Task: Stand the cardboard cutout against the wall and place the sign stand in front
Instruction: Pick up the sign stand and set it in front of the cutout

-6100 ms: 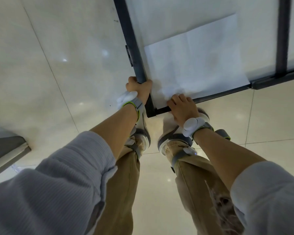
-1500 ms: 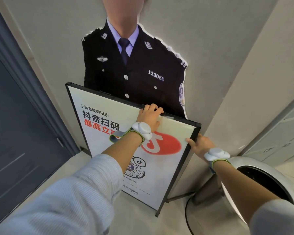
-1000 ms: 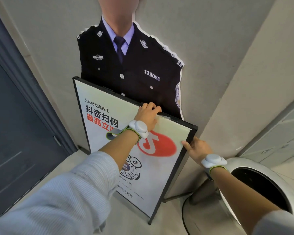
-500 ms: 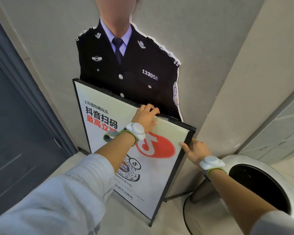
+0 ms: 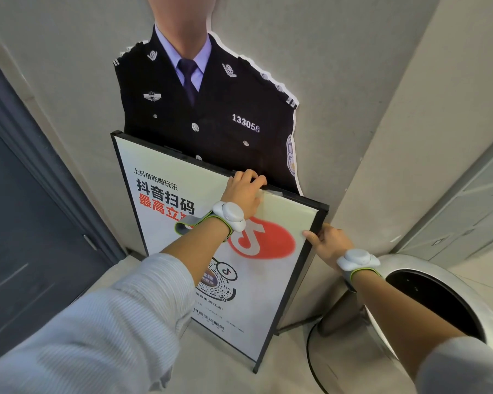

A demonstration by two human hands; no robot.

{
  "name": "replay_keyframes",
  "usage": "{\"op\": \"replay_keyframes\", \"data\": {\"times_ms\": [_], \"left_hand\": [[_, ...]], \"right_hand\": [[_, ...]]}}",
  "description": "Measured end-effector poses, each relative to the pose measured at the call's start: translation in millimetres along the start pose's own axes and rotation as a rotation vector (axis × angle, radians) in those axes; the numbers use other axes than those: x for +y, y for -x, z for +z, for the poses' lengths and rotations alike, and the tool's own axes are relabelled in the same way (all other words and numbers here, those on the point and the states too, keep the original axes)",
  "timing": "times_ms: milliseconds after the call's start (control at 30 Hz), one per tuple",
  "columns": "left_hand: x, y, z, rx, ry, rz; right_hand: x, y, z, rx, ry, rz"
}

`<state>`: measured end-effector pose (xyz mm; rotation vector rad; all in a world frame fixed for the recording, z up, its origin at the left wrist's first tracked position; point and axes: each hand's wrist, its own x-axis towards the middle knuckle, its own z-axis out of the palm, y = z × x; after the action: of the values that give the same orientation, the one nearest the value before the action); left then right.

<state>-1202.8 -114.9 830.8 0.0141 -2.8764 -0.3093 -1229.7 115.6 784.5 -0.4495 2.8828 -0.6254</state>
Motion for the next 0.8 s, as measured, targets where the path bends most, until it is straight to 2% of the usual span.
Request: {"op": "replay_keyframes", "data": {"times_ms": [300, 800], "left_hand": [[-8, 3, 1, 0.022, 0.013, -0.001], [-5, 13, -1, 0.03, 0.049, -0.012]], "right_hand": [[-6, -1, 5, 0.016, 0.007, -0.002], [-9, 17, 6, 0.011, -0.141, 0.079]]}}
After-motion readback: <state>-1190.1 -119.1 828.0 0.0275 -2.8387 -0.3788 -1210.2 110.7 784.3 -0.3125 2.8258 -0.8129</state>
